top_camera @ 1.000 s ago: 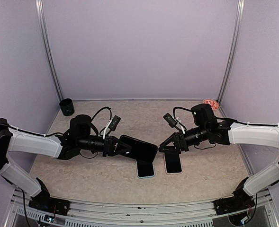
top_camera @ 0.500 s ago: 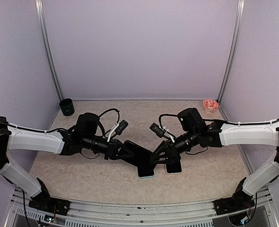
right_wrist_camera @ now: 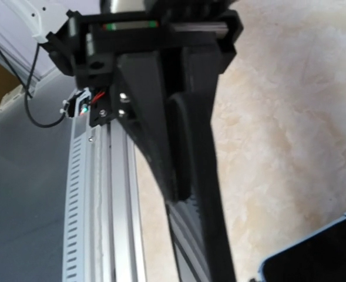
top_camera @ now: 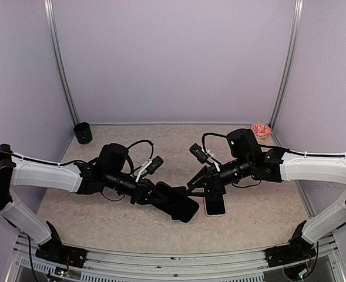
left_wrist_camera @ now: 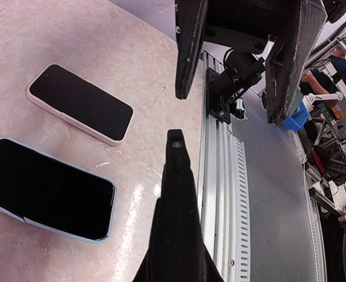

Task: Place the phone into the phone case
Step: Pass from the left arm to the right, then pass from the right arm to the left, then place the phone with the phone case at the center of the board.

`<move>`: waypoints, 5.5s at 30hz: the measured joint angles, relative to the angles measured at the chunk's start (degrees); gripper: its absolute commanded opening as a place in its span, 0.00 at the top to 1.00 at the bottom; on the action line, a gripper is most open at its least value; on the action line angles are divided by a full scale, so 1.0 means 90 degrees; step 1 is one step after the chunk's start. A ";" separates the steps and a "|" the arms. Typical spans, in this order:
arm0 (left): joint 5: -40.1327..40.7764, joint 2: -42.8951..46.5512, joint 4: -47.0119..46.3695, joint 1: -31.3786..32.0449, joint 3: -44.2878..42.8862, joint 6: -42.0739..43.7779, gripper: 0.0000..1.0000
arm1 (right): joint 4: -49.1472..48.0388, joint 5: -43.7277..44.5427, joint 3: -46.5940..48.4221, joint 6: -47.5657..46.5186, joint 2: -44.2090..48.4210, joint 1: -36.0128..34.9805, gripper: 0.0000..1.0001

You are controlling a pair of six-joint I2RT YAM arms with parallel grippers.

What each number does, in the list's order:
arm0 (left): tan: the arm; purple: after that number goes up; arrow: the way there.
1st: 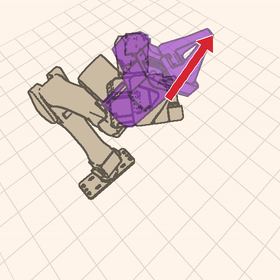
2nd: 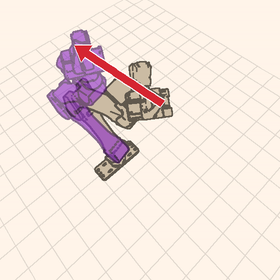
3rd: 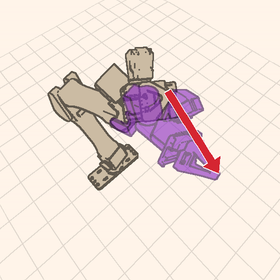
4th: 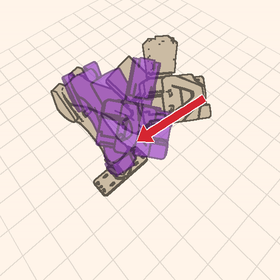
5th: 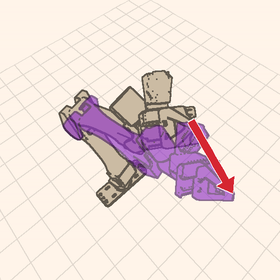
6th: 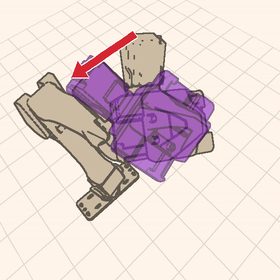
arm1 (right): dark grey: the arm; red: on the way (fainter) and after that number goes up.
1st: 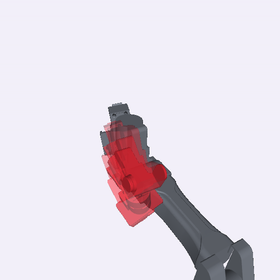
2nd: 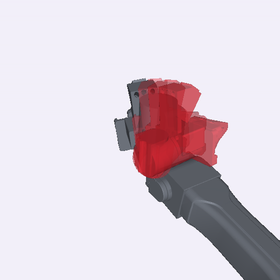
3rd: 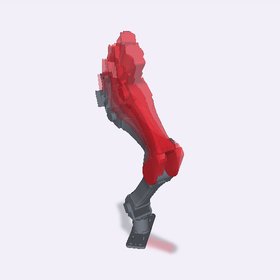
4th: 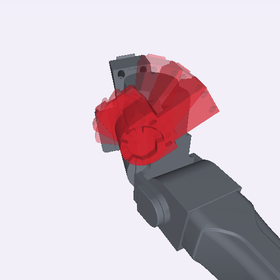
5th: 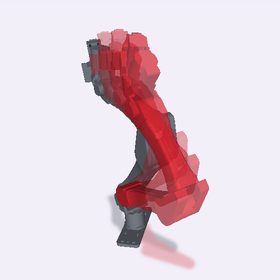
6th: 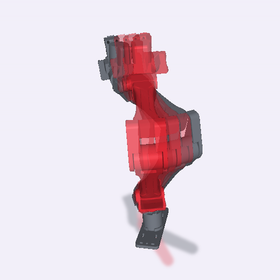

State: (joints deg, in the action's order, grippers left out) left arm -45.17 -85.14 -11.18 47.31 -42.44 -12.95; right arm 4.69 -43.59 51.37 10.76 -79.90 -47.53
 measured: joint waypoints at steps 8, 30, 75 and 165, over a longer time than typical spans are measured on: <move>-0.0153 -0.0056 0.0012 0.0056 -0.0134 0.0070 1.00 | -0.0015 0.0066 0.0002 -0.0078 -0.0277 0.0000 0.51; -0.0454 -0.0146 0.0012 0.0117 -0.0233 0.0131 0.98 | 0.0022 -0.1027 0.0036 -0.0335 -0.0894 -0.0007 1.00; 0.1149 -0.0559 -0.5272 -0.0119 0.1236 -0.3247 0.36 | -0.4396 0.0801 -0.1778 0.3305 0.0075 0.0223 1.00; 0.0097 -0.1399 0.3089 -0.2295 -0.0731 -0.1513 0.83 | -0.2266 0.2778 -0.1987 0.1931 0.1270 0.0075 0.42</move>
State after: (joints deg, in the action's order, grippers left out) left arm -44.29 -97.73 16.62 26.65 -49.01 -26.57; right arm -15.70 -18.59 33.50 28.14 -68.47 -46.85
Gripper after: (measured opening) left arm 0.151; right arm 0.585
